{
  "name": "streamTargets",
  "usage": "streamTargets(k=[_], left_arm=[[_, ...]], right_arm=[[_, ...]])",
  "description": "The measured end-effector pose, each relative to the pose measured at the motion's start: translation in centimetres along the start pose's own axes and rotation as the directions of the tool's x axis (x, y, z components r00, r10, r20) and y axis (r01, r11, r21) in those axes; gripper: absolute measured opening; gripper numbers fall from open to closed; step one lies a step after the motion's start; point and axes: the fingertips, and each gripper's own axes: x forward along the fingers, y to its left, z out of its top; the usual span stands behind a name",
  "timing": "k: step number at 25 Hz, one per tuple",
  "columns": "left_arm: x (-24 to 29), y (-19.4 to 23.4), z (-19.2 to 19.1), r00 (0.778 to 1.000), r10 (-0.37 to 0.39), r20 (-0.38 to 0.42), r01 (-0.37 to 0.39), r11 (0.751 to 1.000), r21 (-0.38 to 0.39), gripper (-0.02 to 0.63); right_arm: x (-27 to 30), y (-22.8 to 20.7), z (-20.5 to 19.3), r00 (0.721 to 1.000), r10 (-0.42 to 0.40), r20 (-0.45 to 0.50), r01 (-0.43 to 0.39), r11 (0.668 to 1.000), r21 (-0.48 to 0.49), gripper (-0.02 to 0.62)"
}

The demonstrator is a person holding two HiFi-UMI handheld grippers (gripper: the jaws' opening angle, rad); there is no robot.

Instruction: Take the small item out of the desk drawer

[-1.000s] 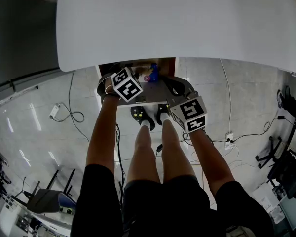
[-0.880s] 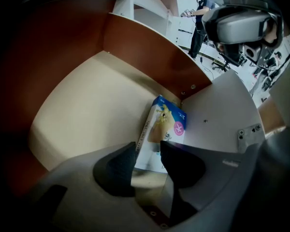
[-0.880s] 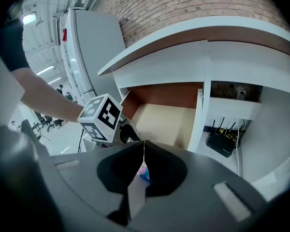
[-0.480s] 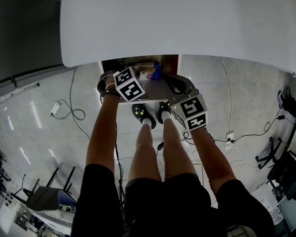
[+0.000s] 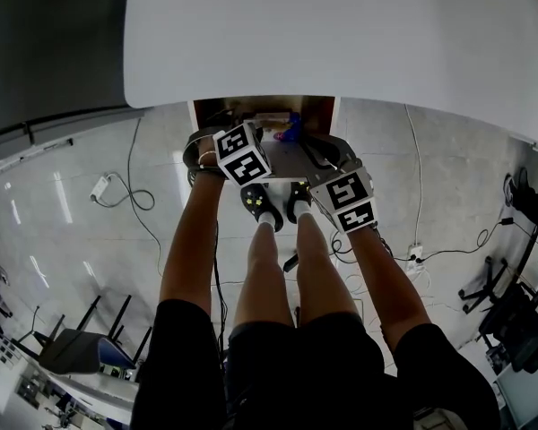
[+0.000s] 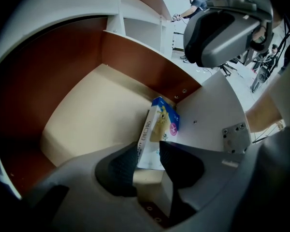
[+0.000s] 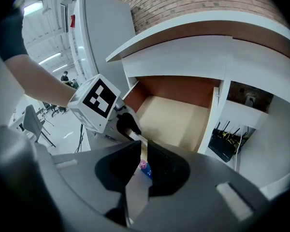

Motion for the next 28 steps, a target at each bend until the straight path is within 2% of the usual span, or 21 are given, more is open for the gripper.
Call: streamTargets(k=[13, 18, 28], left_arm=[[-1.4, -0.6, 0.5, 0.999, 0.013, 0.037, -0.013, 1.000, -0.016, 0.130], [-1.8, -0.8, 0.2, 0.999, 0.024, 0.045, -0.022, 0.999, -0.028, 0.126], [-2.0, -0.9, 0.2, 0.998, 0.027, 0.056, -0.026, 0.999, -0.020, 0.112]], right_arm=[[1.7, 0.5, -0.6, 0.994, 0.026, -0.107, -0.038, 0.993, -0.114, 0.074], [2.6, 1.0, -1.0, 0.987, 0.029, -0.157, -0.059, 0.979, -0.193, 0.084], [4.5, 1.0, -2.0, 0.968, 0.022, -0.249, -0.094, 0.955, -0.283, 0.117]])
